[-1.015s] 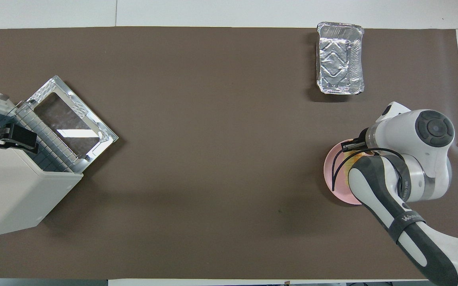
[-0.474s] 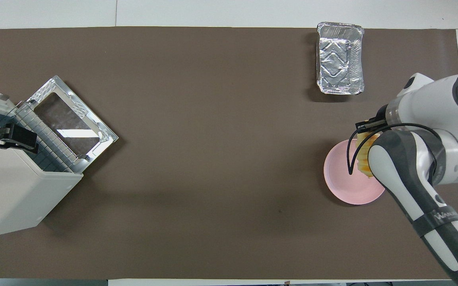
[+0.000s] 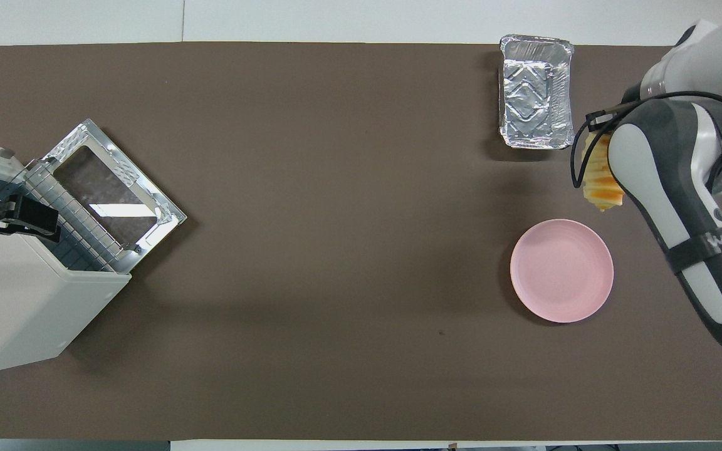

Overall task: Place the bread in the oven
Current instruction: 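Carry the bread with the right gripper to the foil tray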

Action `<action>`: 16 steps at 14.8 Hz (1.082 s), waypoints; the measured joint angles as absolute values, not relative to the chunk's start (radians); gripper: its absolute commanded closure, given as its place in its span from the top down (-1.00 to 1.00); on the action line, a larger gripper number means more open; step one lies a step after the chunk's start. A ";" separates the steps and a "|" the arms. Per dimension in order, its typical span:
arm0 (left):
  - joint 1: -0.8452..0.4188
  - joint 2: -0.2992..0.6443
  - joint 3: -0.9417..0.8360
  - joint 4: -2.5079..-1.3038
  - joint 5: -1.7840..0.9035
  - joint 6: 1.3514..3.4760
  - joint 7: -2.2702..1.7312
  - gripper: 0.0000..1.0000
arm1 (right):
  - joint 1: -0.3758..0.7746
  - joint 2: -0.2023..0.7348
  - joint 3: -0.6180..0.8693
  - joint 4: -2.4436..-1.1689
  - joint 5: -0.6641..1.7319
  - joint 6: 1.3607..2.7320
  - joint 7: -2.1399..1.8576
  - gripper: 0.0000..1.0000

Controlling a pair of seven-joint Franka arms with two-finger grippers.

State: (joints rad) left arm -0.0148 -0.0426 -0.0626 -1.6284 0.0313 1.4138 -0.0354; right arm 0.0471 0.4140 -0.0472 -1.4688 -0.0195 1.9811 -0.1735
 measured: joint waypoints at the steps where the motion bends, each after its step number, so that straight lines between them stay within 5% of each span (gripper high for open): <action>1: -0.015 -0.043 -0.063 -1.628 0.031 1.414 -0.035 1.00 | 0.047 0.483 -0.048 -1.375 -0.019 1.959 -0.174 -1.00; 7: -0.015 -0.043 -0.063 -1.628 0.031 1.414 -0.035 1.00 | 0.048 0.732 -0.051 -1.077 -0.019 1.945 -0.174 -1.00; 16: -0.015 -0.043 -0.063 -1.628 0.031 1.414 -0.035 1.00 | 0.056 0.902 -0.054 -0.907 -0.020 1.991 -0.174 -1.00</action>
